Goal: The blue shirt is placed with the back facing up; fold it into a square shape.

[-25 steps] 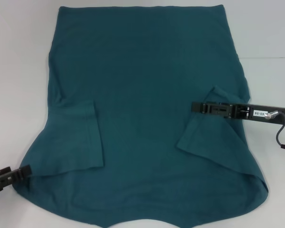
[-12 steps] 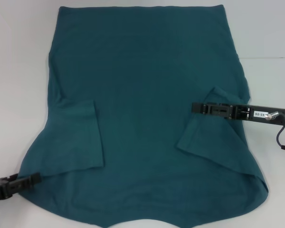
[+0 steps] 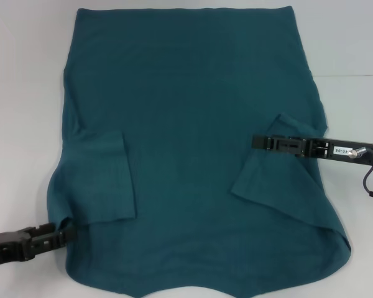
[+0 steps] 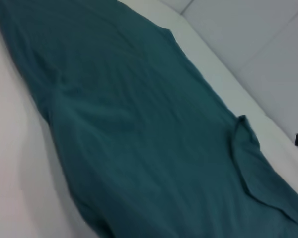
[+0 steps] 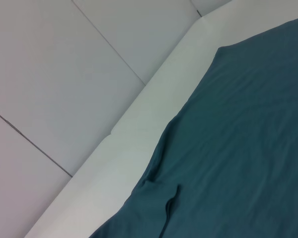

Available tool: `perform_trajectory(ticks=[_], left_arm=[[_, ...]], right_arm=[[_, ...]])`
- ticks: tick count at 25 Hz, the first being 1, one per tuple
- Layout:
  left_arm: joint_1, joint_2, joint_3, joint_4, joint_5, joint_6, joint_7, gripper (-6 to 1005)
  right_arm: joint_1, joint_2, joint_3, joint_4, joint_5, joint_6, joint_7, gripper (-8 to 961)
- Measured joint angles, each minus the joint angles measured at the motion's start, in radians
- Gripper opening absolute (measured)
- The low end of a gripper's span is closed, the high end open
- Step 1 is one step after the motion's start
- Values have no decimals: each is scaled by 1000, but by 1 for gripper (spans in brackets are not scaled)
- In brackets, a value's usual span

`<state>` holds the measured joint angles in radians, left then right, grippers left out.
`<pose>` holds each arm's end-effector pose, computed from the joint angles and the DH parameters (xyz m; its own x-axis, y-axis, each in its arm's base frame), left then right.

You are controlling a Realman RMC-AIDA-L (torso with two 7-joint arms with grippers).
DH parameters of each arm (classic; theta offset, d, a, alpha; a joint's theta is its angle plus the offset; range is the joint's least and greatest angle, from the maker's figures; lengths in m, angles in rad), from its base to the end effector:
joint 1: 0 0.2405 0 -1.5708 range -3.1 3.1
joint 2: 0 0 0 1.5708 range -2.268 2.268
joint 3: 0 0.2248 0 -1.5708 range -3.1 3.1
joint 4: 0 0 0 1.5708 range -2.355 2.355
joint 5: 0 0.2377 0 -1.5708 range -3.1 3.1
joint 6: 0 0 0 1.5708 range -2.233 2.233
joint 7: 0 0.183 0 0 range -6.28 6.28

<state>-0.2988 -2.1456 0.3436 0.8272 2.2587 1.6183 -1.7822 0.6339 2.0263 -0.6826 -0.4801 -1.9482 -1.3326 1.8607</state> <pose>-0.3444 0.2769 0.0187 0.3547 0.7431 0.5675 0.9172 -0.3943 -0.0570 0.2448 0.3952 -0.0251 0.4189 -0.7081 -0.5685 -0.8477 -0.5293 0.0347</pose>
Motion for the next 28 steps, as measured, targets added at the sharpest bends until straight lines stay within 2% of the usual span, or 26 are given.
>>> perform_trajectory(ticks=[18,28], left_arm=[[-22,9,8,6,102,64,-22,861],[-33,14,10,1,102,4,-37,861]], right_arm=[[0,-6,-1,1,0,11,12,923],[-1,-8,6,1,0,10,12,924]])
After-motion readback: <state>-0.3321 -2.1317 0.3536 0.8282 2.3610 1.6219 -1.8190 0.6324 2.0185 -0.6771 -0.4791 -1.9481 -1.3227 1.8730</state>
